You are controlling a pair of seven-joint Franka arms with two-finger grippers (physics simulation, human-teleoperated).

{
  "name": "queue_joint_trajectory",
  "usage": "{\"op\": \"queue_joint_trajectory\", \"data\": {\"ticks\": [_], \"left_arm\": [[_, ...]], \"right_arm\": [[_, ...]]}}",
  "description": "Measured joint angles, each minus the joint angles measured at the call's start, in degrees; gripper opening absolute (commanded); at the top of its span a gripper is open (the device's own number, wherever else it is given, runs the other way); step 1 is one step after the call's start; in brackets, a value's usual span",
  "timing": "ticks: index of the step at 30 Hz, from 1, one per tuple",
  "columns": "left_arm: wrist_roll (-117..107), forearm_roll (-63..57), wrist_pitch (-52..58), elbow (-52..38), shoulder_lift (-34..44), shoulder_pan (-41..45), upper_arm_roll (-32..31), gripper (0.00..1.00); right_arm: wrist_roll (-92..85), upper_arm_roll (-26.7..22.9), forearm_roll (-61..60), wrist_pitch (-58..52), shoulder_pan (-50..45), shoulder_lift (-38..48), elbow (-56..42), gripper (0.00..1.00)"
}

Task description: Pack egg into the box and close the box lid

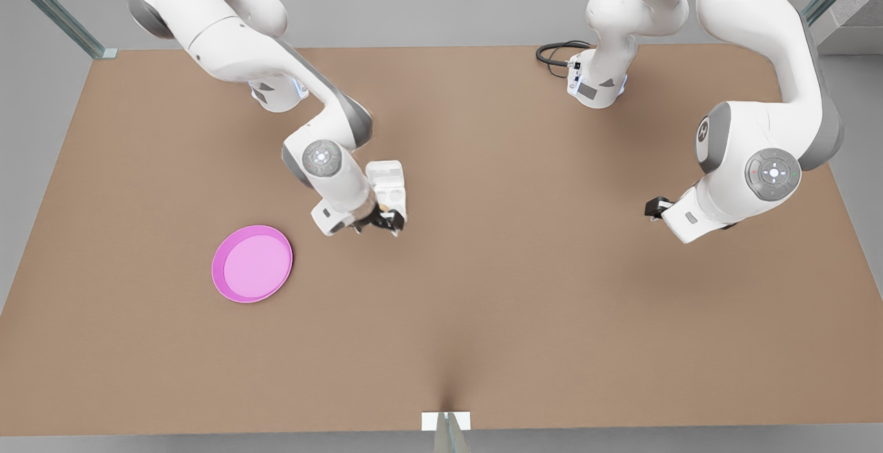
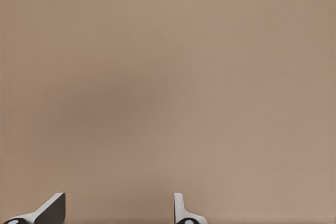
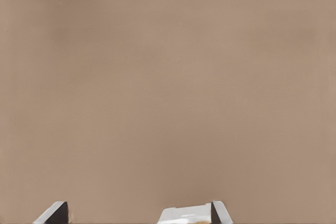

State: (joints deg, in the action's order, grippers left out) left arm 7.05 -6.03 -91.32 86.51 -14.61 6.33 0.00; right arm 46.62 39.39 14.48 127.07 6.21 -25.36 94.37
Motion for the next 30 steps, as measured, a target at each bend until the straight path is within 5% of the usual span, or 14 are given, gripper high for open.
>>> {"op": "queue_joint_trajectory", "data": {"ticks": [1,2,3,4,9,13,30], "left_arm": [[0.0,0.0,0.0,0.0,0.0,0.0,0.0,1.0],[0.0,0.0,0.2,0.0,-0.1,0.0,0.0,1.0],[0.0,0.0,1.3,0.1,-0.4,0.5,-0.5,0.33],[-0.4,0.0,3.1,0.0,-0.9,3.5,-0.7,0.21],[-12.6,10.3,8.8,-3.8,-12.1,40.8,-1.4,0.21],[-25.3,17.7,9.5,-3.9,-14.3,54.4,-1.4,0.21],[-66.2,15.3,-35.3,-4.7,-30.7,61.6,1.0,0.21]], "right_arm": [[-2.8,-1.7,0.9,-2.1,3.4,1.4,-5.5,1.0],[-5.6,-12.7,-0.4,-5.6,-1.0,7.1,-7.1,1.0],[-8.0,-25.6,-2.9,-10.5,-8.3,13.4,-4.8,1.0],[-10.2,-32.4,-4.9,-15.0,-11.8,16.6,-5.3,1.0],[-17.6,-39.4,-10.0,-29.7,-15.4,12.9,-13.2,1.0],[-22.2,-39.9,-11.3,-35.1,-13.5,11.3,-14.8,1.0],[-33.8,-39.9,-12.8,-40.3,-11.9,10.4,-16.2,1.0]]}}
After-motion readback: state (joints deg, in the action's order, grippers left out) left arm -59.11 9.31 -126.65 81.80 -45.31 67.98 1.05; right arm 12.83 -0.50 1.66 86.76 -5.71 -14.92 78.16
